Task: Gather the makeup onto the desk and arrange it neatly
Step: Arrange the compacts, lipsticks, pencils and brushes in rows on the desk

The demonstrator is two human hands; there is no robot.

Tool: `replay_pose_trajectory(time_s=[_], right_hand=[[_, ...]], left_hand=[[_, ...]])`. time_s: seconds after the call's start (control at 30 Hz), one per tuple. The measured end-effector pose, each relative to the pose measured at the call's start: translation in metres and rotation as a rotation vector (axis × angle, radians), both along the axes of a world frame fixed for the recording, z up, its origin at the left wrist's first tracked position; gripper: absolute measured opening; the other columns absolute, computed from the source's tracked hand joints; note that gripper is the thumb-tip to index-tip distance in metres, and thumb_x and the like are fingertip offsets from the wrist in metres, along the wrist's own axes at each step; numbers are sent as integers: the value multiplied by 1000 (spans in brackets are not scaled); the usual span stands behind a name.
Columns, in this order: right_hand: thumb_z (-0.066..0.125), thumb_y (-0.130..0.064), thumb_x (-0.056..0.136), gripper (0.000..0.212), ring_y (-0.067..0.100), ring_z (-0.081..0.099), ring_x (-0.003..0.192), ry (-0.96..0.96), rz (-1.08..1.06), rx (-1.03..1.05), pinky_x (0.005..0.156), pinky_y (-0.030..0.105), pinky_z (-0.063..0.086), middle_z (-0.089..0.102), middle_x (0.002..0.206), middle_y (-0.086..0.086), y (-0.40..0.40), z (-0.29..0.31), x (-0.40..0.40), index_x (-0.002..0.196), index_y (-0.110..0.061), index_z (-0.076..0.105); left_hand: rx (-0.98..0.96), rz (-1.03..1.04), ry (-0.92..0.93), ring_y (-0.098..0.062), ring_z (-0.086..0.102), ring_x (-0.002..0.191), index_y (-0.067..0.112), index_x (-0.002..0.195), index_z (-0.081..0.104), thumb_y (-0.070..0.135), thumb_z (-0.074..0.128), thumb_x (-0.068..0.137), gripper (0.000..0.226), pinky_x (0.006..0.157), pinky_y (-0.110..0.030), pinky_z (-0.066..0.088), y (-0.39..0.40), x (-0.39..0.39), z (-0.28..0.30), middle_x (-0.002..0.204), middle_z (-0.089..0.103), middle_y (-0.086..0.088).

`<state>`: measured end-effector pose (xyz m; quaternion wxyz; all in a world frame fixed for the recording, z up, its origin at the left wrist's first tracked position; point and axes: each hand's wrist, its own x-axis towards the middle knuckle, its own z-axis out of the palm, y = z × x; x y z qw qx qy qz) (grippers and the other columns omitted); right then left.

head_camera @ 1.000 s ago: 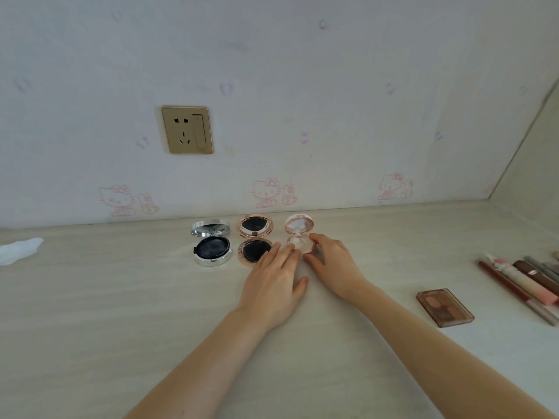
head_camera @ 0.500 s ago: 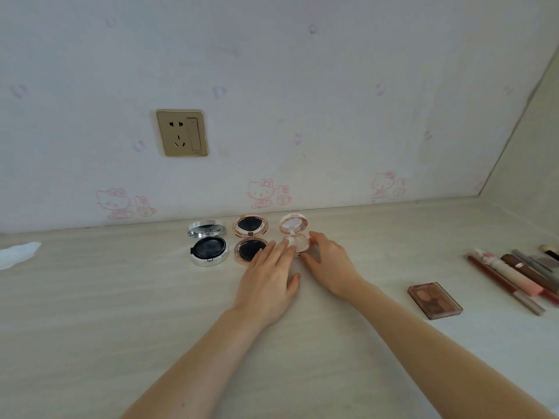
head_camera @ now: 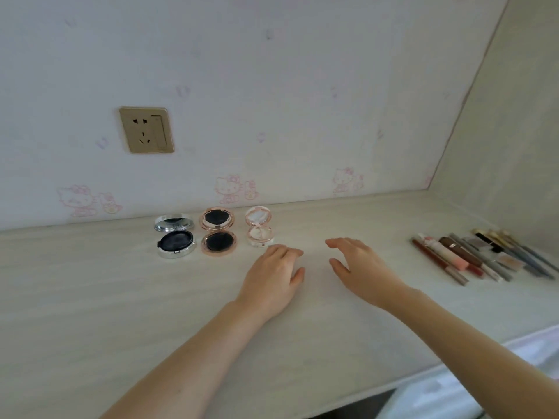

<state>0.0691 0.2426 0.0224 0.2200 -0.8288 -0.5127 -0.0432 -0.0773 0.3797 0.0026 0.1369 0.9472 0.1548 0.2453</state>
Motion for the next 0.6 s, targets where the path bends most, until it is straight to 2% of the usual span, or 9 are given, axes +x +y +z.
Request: replay_pose_trajectory(time_s=[0.1,0.23,0.47,0.6], right_hand=[[49,-16,93,39,19,49,119,18,-40,-40,97,26,37,55,131,-1,-31,2,14,132,-18,51],[47,1,82,51,20,47,124,84,-93,-86,96,18,31,55,132,0,-64,-2,30,129,-19,53],[52,-6,79,77,22,35,137,202,-92,-204,100,16,23,38,149,4,-91,-5,43,149,-20,23],[52,-7,80,74,24,39,134,231,-112,-194,99,17,26,43,146,9,-88,-6,45,149,-14,26]], left_hand=[[-46,-59,12,-15,37,129,15,133,51,29,49,95,41,104,-26,32,-26,17,-2,131,55,-1],[-80,-120,65,-17,35,131,15,136,47,31,50,93,46,105,-29,33,-58,41,-5,135,52,-3],[-133,-125,103,-23,40,126,11,132,48,37,55,90,50,104,-31,33,-90,71,-6,127,55,-8],[-160,-110,116,-24,42,125,10,132,47,40,57,90,52,103,-32,34,-93,78,-5,127,55,-9]])
